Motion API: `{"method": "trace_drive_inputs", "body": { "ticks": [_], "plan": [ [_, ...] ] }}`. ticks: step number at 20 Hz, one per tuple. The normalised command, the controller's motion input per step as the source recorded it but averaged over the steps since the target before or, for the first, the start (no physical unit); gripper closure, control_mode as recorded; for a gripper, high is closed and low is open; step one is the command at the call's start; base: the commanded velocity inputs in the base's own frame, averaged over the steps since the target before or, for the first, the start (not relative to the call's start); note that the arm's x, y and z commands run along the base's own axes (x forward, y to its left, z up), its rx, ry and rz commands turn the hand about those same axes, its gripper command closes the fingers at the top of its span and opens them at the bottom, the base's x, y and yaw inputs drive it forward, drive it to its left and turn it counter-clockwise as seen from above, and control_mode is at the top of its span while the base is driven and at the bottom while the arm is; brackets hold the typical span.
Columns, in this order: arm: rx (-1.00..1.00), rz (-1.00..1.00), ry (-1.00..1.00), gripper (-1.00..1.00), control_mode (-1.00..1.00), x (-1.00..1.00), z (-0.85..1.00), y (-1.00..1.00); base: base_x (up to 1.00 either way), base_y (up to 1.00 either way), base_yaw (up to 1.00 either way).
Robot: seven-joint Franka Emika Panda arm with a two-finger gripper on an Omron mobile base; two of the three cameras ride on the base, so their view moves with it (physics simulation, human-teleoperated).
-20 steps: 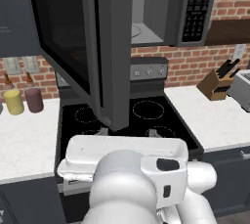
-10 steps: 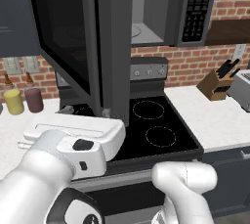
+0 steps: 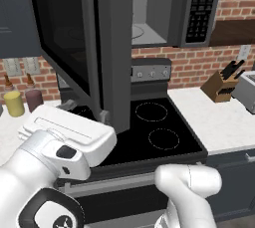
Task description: Open the microwave, place the bowl with waffle inside the microwave, then close the microwave door and turn it on.
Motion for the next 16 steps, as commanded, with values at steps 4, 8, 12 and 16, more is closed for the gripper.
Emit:
{"method": "trace_drive_inputs", "body": {
  "ticks": [4,8,12,16],
  "plan": [
    [0.00,0.00,-0.16,-1.00,-1.00,0.83,-0.03,-0.47,0.00,0.00,0.00],
    [0.00,0.02,-0.15,-1.00,-1.00,0.90,-0.03,-0.54,0.00,0.00,0.00],
    [0.03,0.03,-0.05,-1.00,-1.00,1.00,0.00,-0.63,0.00,0.00,0.00],
    [0.06,0.04,-0.02,-1.00,-1.00,1.00,0.00,-0.68,0.00,0.00,0.00]
  ]
}}
